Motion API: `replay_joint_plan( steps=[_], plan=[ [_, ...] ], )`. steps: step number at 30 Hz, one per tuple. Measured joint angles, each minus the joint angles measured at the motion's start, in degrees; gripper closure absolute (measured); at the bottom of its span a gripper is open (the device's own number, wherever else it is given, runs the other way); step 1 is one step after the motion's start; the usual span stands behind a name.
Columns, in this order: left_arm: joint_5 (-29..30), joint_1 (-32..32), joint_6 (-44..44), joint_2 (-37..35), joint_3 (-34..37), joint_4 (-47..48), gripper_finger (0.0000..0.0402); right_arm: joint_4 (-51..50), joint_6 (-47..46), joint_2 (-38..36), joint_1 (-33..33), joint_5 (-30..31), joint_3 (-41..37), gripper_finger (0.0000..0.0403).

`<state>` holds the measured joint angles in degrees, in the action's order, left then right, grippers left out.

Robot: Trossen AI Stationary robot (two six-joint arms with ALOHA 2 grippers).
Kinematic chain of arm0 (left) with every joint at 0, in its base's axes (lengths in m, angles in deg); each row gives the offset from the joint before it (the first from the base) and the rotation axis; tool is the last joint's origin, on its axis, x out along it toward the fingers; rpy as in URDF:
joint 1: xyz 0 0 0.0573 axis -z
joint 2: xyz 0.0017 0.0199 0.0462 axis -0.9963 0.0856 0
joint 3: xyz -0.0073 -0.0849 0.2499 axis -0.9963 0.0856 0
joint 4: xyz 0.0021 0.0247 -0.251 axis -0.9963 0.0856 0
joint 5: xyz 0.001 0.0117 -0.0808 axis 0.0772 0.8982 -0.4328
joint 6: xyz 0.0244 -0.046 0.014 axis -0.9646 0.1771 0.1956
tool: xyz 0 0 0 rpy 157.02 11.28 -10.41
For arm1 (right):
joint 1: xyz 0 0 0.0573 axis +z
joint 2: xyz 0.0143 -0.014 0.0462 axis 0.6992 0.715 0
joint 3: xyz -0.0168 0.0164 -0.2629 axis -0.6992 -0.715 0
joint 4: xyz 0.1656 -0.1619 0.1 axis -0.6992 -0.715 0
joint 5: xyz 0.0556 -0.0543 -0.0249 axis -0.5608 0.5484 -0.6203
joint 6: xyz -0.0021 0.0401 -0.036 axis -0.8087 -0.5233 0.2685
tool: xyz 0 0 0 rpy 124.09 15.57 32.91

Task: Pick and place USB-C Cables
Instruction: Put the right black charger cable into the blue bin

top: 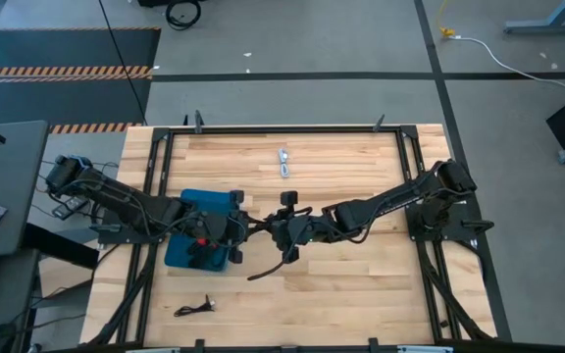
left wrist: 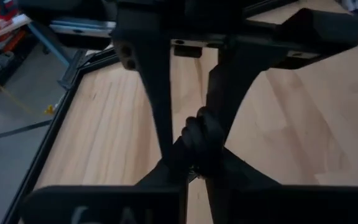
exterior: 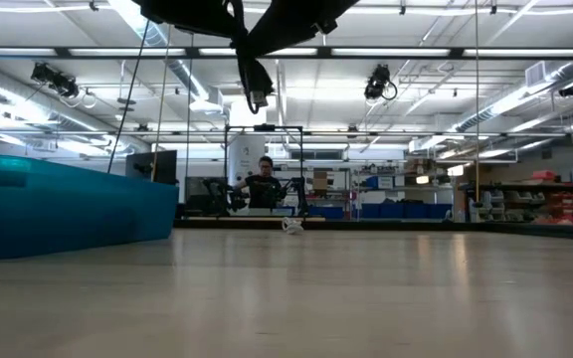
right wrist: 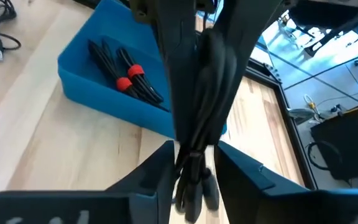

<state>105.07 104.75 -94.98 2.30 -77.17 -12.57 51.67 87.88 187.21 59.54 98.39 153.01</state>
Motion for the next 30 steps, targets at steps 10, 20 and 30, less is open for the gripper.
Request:
replay_joint_plan(
  steps=[10,20,30],
  plan=[
    [5.86,0.17,18.26,-0.52,-11.21,32.09,0.0371,-8.48,-0.08,0.00,-2.15,0.02,0.00,0.0281],
    [-8.90,-1.68,51.95,-0.70,-17.87,65.43,0.0371,-10.26,-3.07,0.00,-6.47,-1.77,0.00,0.0280],
    [-24.16,-5.53,54.44,-0.35,-4.97,62.68,0.0371,-12.79,-3.53,0.00,-11.71,-3.04,0.00,0.0280]
  ],
)
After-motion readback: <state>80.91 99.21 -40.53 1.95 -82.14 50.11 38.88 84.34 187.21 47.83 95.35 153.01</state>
